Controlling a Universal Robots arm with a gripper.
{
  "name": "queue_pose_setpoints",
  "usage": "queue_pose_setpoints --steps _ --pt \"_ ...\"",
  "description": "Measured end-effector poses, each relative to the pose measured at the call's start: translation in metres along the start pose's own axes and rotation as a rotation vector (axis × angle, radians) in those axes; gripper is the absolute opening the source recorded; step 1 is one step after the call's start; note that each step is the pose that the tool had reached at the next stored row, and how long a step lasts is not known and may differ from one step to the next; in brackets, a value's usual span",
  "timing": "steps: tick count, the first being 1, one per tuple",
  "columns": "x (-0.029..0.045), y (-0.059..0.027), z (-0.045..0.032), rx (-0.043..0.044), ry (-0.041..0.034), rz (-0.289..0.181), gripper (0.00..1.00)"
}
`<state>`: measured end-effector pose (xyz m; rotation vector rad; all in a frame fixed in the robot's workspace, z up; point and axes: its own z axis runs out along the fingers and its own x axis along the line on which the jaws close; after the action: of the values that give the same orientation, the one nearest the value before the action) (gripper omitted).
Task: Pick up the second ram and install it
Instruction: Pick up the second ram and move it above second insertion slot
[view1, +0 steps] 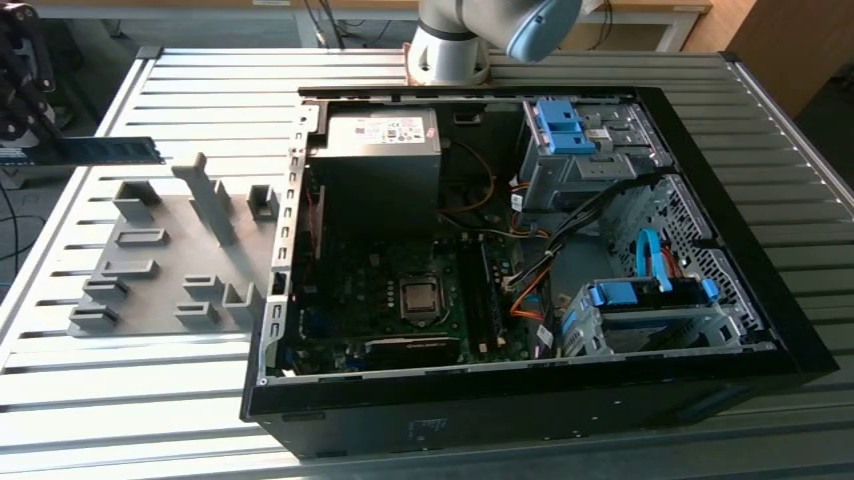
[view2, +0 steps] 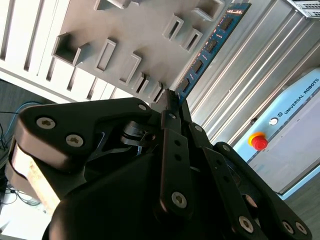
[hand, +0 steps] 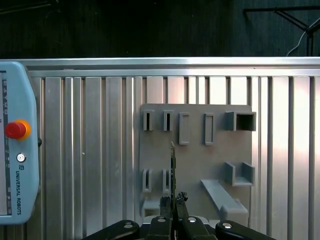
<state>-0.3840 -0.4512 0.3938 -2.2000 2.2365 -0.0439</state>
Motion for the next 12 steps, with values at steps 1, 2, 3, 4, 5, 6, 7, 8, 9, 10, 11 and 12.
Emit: queue_pose_setpoints --steps 1,2,3,4,5,6,7,8,9,10,11,12 --pt "0.0 -0.0014 0.0 0.0 0.0 0.0 0.14" --pt "-0.0001 -0.0031 0.0001 0.0 0.0 0.0 0.14" --pt "-0.0001 -0.0047 0.0001 0.0 0.0 0.0 0.14" --pt "-0.0001 -0.0065 0.0002 0.0001 -0.0001 0.0 0.14" --pt "-0.0001 -0.0079 0.0002 0.0001 -0.0001 0.0 0.14" --pt "-0.0002 -0.0091 0.0002 0.0001 -0.0001 0.0 0.14" --pt "-0.0002 -0.0101 0.0002 0.0 0.0 0.0 0.14" --pt "-0.0002 -0.0115 0.0003 0.0 0.0 0.0 0.14" --pt "-0.0002 -0.0127 0.0003 0.0 0.0 0.0 0.14" --pt "-0.0002 -0.0137 0.0003 0.0 0.0 0.0 0.14" --pt "-0.0003 -0.0147 0.0004 0.0 -0.0001 0.0 0.14" --pt "-0.0003 -0.0158 0.0004 0.0 -0.0001 0.0 0.14"
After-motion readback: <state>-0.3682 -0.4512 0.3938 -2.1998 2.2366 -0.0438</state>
